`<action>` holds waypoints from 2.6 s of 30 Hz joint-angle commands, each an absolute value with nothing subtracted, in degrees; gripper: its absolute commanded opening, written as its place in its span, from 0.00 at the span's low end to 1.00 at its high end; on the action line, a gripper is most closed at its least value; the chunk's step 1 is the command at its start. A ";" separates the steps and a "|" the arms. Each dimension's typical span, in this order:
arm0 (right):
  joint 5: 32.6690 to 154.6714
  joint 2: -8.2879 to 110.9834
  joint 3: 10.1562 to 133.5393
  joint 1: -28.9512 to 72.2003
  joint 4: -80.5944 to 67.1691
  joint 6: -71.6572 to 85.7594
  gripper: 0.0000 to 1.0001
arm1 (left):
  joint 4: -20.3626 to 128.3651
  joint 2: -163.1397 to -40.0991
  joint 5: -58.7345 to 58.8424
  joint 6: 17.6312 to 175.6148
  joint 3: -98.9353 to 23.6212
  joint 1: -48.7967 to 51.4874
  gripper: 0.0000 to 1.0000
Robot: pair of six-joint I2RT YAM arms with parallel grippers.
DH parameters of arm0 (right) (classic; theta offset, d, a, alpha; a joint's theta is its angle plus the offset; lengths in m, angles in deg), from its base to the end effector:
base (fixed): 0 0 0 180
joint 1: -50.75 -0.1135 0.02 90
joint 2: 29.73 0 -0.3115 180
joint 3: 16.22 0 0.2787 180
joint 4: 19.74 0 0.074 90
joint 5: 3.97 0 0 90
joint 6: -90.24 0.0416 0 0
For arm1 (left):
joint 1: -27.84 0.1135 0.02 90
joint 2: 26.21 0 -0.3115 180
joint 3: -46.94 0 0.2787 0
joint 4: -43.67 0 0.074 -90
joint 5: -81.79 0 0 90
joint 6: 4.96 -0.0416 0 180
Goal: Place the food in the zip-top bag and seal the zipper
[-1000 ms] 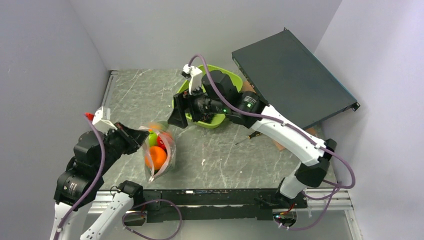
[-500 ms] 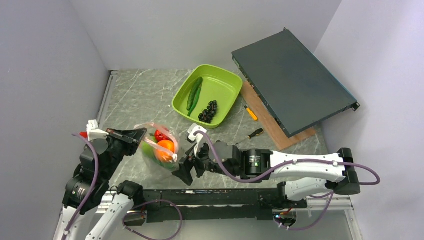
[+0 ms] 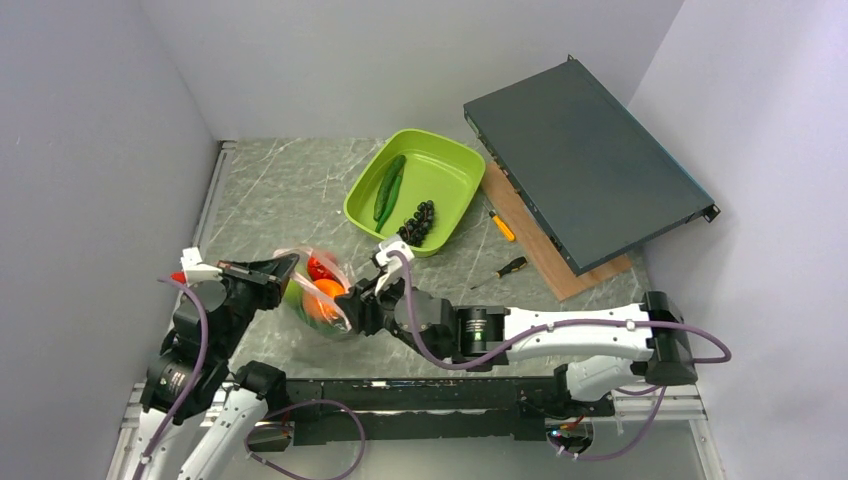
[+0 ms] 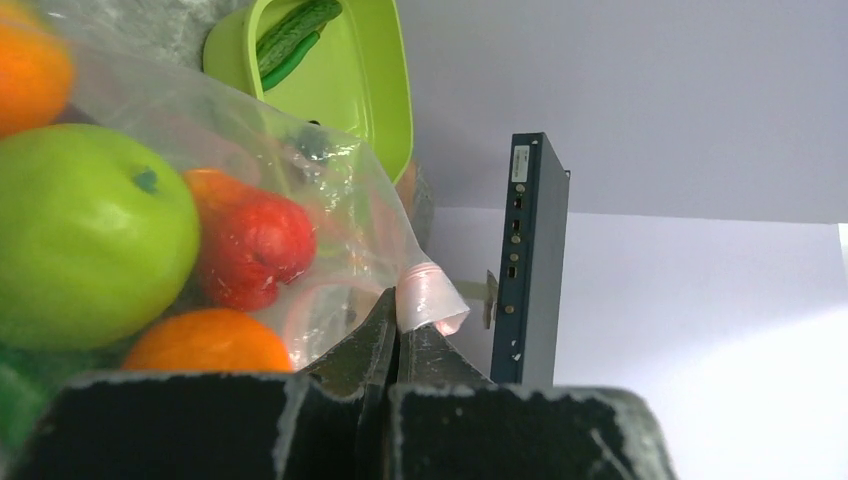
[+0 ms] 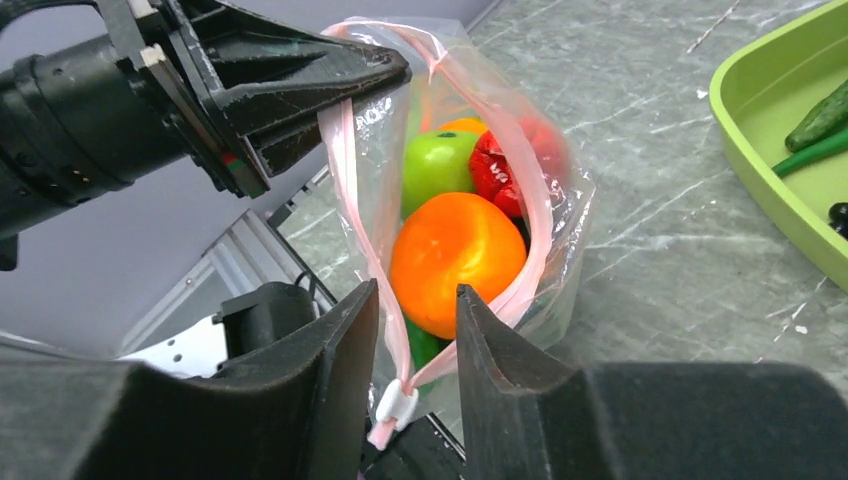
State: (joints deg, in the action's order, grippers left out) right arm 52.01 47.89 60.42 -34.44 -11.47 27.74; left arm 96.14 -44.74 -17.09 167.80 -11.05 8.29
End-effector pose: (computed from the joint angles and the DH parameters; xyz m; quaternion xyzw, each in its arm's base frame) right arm 0.0516 0.3358 0.3956 -0.1855 0.7295 0.3921 0.5288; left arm 0.0511 -0.0113 0.3637 -0.4500 0.6393 -0.4453 0.4364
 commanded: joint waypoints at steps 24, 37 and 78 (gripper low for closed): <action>55.41 52.96 63.16 -35.62 -7.58 32.18 0.57 | 92.53 -40.77 -17.32 174.17 -11.37 8.25 0.00; 54.92 51.90 60.13 -35.06 -9.28 31.17 0.03 | 94.11 -39.12 -16.64 173.71 -10.35 8.26 0.00; 95.08 47.94 76.94 -22.67 14.34 -22.36 0.00 | 110.26 -82.22 -4.02 92.23 -45.61 8.40 0.81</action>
